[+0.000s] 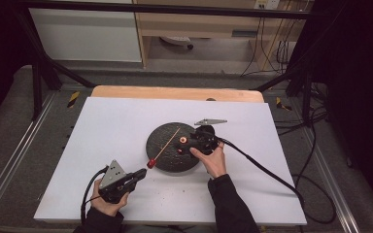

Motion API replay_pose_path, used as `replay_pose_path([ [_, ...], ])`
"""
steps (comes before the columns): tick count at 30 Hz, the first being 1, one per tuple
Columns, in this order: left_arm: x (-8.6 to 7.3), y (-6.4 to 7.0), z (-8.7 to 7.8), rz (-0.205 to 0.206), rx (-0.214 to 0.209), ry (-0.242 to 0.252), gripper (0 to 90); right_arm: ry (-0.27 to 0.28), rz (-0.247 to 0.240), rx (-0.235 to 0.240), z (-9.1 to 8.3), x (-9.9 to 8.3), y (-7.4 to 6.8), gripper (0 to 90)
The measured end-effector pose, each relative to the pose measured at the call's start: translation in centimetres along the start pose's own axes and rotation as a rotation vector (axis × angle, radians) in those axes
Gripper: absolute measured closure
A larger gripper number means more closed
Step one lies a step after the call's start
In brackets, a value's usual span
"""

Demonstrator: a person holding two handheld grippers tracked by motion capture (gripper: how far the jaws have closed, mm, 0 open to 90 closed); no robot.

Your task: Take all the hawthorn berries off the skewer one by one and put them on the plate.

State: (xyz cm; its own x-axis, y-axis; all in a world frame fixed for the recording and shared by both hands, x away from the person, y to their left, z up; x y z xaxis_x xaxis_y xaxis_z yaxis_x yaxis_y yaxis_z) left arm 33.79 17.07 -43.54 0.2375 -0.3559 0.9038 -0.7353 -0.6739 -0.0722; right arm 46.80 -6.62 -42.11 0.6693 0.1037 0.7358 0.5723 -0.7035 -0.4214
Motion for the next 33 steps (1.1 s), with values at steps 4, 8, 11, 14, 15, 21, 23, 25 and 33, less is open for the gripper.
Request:
replay_pose_path([
  [4, 0.0, 0.0, 0.0, -0.002, 0.003, -0.002, 88.5, 0.006, -0.018, 0.029, -0.8, -0.8, -1.2, 7.3],
  [8, 0.0, 0.0, 0.2, -0.001, 0.006, -0.005, 88.4, 0.007, -0.027, 0.057, -1.2, -1.5, -2.2, 4.7],
  [11, 0.0, 0.0, 0.2, 0.0, 0.007, -0.007, 88.5, 0.016, -0.033, 0.078, -1.5, -2.0, -2.9, 4.5],
  [14, 0.0, 0.0, 0.3, -0.002, 0.007, -0.009, 88.4, 0.017, -0.033, 0.101, -1.7, -2.6, -3.6, 4.6],
  [15, 0.0, 0.0, 0.3, -0.002, 0.009, -0.008, 88.5, 0.013, -0.028, 0.114, -1.8, -2.7, -3.9, 4.7],
  [21, 0.0, 0.2, 0.5, 0.002, 0.007, -0.011, 88.5, 0.005, -0.022, 0.156, -1.6, -3.5, -4.7, 6.2],
  [23, 0.0, 0.2, 0.6, 0.006, 0.007, -0.013, 88.5, 0.002, -0.028, 0.162, -1.5, -3.6, -5.0, 7.0],
  [25, 0.0, 0.3, 0.7, 0.006, 0.005, -0.015, 88.5, -0.001, -0.029, 0.173, -1.3, -3.7, -5.4, 7.9],
  [33, 0.1, 0.5, 0.8, 0.011, 0.002, -0.016, 88.5, -0.013, -0.034, 0.221, -0.3, -3.9, -6.6, 19.3],
])
Point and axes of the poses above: each handheld gripper's, and its own axes: z roughly forward along the jaws, x roughly out of its top, y roughly to its right, the point moved 4 cm from there along z, roughly forward along the jaws, and after that the axes turned 7 degrees about z, right-handed, at the moved point
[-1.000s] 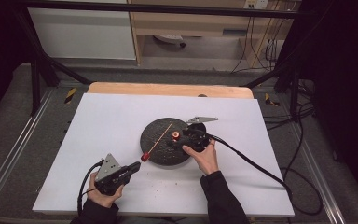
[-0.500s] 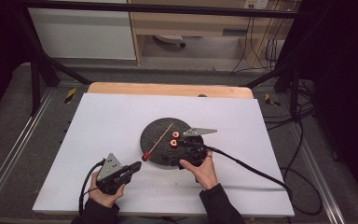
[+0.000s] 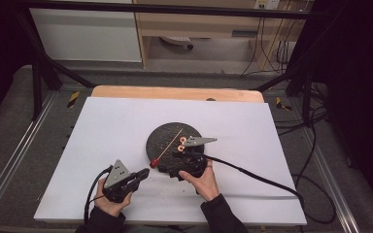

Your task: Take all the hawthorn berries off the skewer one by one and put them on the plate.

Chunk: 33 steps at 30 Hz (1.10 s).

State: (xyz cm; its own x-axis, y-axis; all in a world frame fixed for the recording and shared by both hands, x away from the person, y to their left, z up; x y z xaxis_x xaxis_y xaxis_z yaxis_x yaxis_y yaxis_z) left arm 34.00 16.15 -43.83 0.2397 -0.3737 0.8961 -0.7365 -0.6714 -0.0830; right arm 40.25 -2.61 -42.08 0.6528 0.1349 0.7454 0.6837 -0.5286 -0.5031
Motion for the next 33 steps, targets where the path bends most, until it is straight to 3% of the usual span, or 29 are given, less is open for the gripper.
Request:
replay_pose_path([
  [10, 0.1, 0.4, 0.3, 0.009, -0.008, 0.0, 88.5, -0.01, 0.02, 0.059, 0.7, 0.0, -0.3, 39.1],
  [20, 0.3, 0.9, 0.4, 0.018, -0.016, 0.005, 88.5, -0.04, 0.037, 0.095, 0.9, -0.2, -0.3, 52.7],
  [27, 0.2, 1.0, 0.5, 0.026, -0.017, 0.007, 88.4, -0.058, 0.048, 0.112, 1.1, -0.4, -0.2, 60.4],
  [33, 0.3, 1.1, 0.3, 0.028, -0.018, 0.014, 88.5, -0.059, 0.048, 0.111, 0.8, -0.2, -0.3, 61.1],
])
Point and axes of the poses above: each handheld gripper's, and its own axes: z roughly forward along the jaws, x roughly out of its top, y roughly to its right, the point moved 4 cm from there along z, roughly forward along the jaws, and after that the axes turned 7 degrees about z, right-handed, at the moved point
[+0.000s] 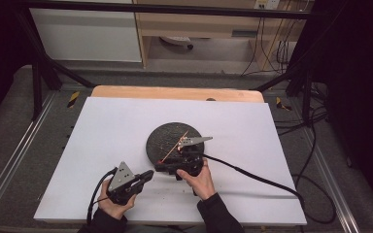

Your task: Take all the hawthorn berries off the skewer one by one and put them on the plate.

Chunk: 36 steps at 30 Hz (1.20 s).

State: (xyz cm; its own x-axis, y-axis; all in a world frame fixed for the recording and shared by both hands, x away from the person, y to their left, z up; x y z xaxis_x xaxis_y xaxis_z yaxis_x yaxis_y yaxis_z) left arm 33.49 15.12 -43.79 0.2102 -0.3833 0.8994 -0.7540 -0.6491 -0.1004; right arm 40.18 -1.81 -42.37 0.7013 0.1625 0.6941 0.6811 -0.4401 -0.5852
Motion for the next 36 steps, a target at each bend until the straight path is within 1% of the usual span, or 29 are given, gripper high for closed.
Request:
replay_pose_path([
  [7, 0.0, -0.1, -0.3, -0.001, 0.006, 0.006, 88.5, 0.028, -0.002, -0.028, -0.7, 0.9, 0.1, 61.3],
  [27, 0.1, -0.3, -0.6, -0.005, 0.009, 0.021, 88.5, 0.06, -0.021, -0.1, -3.1, 3.8, 1.1, 61.5],
  [32, 0.1, -0.3, -0.7, -0.006, 0.01, 0.028, 88.5, 0.073, -0.017, -0.121, -4.0, 4.7, 1.3, 61.5],
  [36, 0.1, -0.3, -0.8, -0.005, 0.009, 0.03, 88.5, 0.089, -0.023, -0.142, -4.9, 5.6, 1.6, 61.6],
])
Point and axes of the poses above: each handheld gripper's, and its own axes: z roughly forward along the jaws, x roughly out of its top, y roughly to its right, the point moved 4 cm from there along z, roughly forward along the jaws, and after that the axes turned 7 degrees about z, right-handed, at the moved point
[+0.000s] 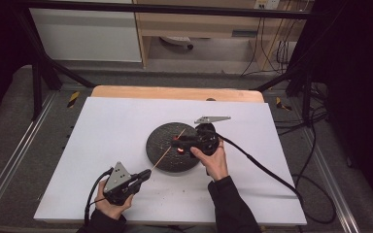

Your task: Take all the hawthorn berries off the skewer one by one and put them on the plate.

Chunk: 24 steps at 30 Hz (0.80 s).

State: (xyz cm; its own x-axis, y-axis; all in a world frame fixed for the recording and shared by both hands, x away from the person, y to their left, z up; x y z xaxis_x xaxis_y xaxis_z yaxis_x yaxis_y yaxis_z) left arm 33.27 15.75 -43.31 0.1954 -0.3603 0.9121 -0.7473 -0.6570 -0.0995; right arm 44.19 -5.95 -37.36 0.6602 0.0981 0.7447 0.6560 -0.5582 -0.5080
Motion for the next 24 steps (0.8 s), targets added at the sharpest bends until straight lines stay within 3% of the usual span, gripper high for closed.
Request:
replay_pose_path([
  [15, -0.2, -0.2, -0.2, -0.001, 0.006, -0.002, 88.5, 0.058, 0.023, -0.074, -2.2, 3.2, 2.2, 61.7],
  [24, -0.3, -0.4, -0.4, -0.009, 0.013, -0.001, 88.5, 0.072, 0.026, -0.144, -2.8, 3.9, 3.7, 61.7],
])
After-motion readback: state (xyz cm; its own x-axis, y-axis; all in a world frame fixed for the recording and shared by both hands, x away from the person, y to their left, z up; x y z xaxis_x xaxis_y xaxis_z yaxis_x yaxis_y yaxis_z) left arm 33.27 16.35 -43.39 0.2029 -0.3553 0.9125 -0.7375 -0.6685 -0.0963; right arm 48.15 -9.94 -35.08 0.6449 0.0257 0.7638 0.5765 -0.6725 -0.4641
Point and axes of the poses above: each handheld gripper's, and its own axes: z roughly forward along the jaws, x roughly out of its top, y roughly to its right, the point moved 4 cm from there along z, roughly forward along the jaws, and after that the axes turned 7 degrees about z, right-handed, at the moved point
